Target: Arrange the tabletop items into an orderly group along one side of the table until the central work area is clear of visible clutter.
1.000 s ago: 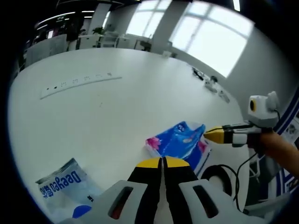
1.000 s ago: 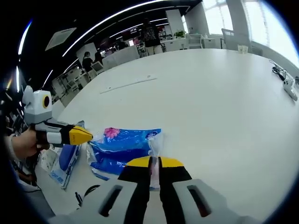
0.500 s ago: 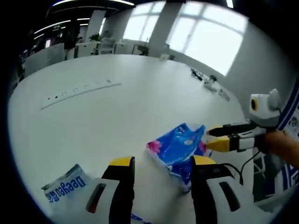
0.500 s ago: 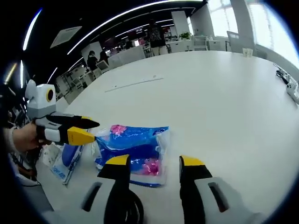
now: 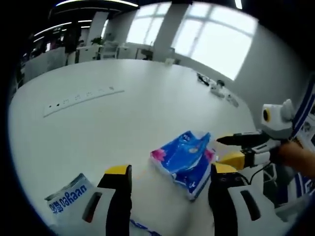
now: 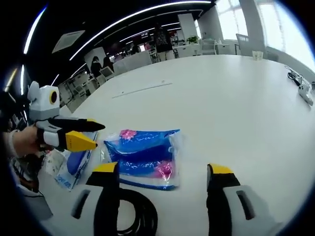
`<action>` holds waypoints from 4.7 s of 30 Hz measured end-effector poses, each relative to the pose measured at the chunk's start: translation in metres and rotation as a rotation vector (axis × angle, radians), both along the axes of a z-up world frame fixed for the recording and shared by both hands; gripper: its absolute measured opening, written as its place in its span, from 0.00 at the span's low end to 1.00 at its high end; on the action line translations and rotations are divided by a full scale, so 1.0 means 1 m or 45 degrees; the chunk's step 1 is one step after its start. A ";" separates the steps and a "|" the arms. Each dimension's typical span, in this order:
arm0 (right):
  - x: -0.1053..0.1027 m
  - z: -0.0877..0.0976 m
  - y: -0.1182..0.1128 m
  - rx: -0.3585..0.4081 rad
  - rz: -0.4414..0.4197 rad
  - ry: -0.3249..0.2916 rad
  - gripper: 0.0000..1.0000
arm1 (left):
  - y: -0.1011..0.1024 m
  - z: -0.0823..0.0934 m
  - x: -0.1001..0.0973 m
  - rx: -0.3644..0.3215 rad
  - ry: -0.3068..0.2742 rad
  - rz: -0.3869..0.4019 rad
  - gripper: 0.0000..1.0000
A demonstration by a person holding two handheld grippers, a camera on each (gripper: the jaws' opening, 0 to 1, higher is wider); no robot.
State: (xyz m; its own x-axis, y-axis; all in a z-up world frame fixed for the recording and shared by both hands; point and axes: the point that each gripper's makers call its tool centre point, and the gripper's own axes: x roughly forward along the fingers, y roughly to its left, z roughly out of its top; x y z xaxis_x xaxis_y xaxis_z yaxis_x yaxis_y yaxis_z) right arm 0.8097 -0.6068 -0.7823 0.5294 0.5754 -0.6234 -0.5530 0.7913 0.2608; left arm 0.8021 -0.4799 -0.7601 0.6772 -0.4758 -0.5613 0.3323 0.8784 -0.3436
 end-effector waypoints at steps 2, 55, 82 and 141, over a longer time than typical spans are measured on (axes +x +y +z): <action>-0.002 0.001 0.001 0.009 -0.004 -0.003 0.75 | 0.002 0.004 -0.001 0.000 -0.009 0.000 0.65; -0.120 0.066 0.083 0.100 0.127 -0.037 0.82 | 0.142 0.051 -0.069 0.044 -0.076 0.169 0.72; -0.188 0.072 0.209 0.146 0.496 0.012 0.77 | 0.257 0.039 -0.151 0.121 -0.005 0.415 0.66; -0.172 0.053 0.358 0.650 0.549 1.019 0.59 | 0.225 -0.004 -0.263 0.334 0.330 0.530 0.46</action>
State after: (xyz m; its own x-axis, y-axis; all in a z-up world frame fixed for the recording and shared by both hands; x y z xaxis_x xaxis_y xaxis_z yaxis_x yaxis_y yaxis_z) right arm 0.6380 -0.2484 -0.7297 -0.2446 0.9114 -0.3311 -0.2802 0.2604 0.9239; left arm 0.5393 -0.2552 -0.7643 0.6019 -0.0198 -0.7983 -0.1272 0.9846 -0.1203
